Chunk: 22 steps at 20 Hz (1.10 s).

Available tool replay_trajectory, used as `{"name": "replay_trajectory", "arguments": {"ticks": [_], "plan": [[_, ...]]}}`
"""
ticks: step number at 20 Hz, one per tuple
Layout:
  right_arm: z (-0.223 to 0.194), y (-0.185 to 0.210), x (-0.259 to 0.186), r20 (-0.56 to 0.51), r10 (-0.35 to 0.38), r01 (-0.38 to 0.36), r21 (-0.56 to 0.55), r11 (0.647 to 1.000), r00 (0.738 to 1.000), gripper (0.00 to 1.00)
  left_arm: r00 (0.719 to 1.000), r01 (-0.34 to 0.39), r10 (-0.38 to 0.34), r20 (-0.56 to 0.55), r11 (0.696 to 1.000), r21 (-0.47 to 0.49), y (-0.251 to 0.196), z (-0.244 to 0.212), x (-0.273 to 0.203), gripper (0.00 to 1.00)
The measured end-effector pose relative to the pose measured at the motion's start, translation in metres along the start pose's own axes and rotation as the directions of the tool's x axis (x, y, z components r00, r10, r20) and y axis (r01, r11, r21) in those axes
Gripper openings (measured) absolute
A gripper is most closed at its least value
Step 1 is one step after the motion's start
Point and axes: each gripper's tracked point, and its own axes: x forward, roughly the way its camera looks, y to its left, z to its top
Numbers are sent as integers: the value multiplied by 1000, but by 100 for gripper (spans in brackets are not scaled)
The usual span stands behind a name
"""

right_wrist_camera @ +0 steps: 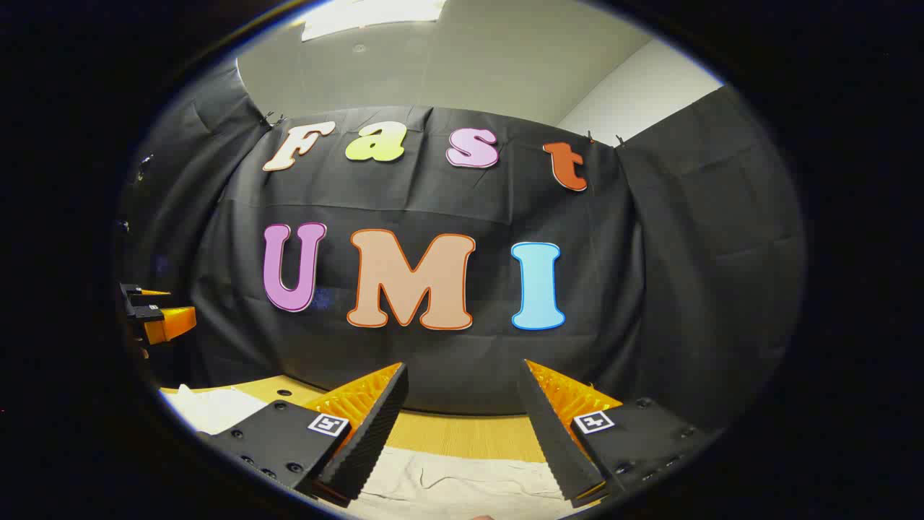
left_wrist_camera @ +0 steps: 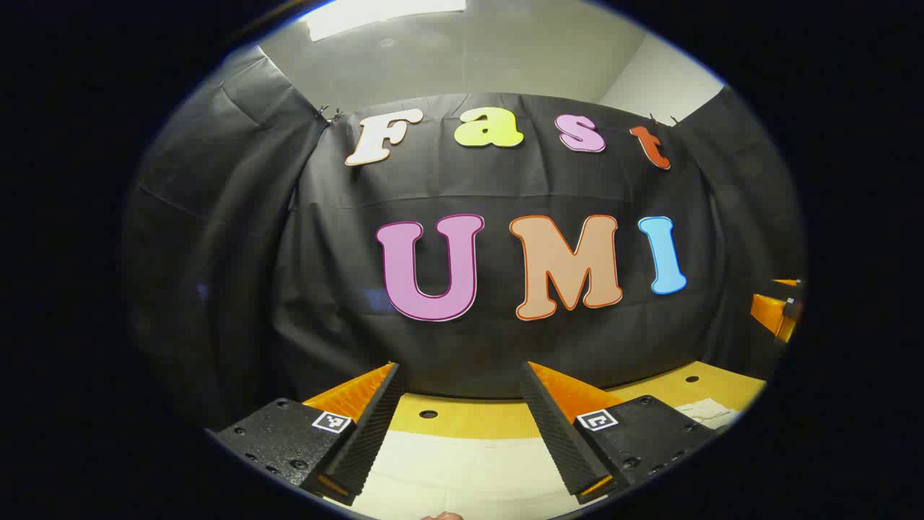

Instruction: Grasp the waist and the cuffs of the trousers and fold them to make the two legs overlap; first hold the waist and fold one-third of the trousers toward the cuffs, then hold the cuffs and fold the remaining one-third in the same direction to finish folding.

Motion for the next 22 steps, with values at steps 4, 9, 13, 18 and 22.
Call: {"name": "replay_trajectory", "arguments": {"ticks": [4,9,13,18,22], "plan": [[4,3,4,8,0,0,1,1000,1000,98,1000,-1,1,3,1000,-1,2,1,1,96],[-1,4,5,0,3,-3,-16,1000,1000,97,1000,-2,2,-4,1000,7,5,-1,5,96],[-6,2,4,-14,0,0,-27,1000,1000,97,1000,1,-1,-13,1000,8,5,-5,7,97],[-16,-7,-6,-36,17,-19,-74,997,999,97,1000,13,-13,-20,1000,11,0,-7,11,96],[-40,-31,-20,-93,6,-19,-146,989,996,97,999,38,-38,-26,999,7,-16,-7,13,96]]}}
